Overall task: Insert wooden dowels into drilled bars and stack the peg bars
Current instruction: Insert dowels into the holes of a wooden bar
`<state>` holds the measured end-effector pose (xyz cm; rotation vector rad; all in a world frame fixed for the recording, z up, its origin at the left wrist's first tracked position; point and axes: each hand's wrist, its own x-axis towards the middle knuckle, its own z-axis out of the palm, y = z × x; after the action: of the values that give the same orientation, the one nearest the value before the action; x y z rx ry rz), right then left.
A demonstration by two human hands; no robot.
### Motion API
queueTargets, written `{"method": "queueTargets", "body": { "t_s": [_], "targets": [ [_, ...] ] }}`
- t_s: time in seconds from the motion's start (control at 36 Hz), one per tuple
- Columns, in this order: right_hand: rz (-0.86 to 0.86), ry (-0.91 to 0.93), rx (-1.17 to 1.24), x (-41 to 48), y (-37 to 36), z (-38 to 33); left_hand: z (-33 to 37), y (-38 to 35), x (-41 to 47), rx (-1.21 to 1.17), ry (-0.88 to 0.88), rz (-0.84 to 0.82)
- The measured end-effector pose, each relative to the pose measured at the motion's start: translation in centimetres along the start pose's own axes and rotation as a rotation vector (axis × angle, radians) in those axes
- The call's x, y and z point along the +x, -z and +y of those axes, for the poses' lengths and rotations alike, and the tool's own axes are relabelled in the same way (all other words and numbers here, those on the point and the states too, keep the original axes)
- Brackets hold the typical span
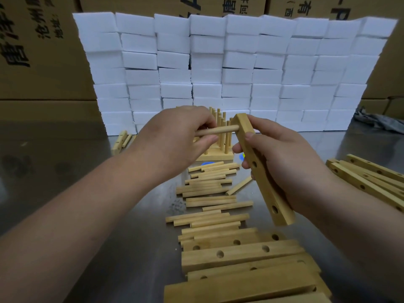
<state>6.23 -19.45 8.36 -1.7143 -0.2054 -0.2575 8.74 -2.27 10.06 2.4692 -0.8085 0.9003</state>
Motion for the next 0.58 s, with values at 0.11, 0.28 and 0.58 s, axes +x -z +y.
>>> {"method": "queueTargets", "body": {
  "t_s": [0.11,0.28,0.58],
  "targets": [
    [-0.004,0.020,-0.053,-0.06,-0.03,0.10,0.37,0.25,-0.14,0.087,-0.089,0.049],
    [-0.073,0.041,-0.060,-0.20,-0.01,0.13,0.46,0.89,-0.19,0.095,-0.130,0.067],
    [-0.082,0.081,-0.090,-0.53,-0.25,0.89,0.69,0.04,-0.72,0.037,-0.001,-0.002]
  ]
}}
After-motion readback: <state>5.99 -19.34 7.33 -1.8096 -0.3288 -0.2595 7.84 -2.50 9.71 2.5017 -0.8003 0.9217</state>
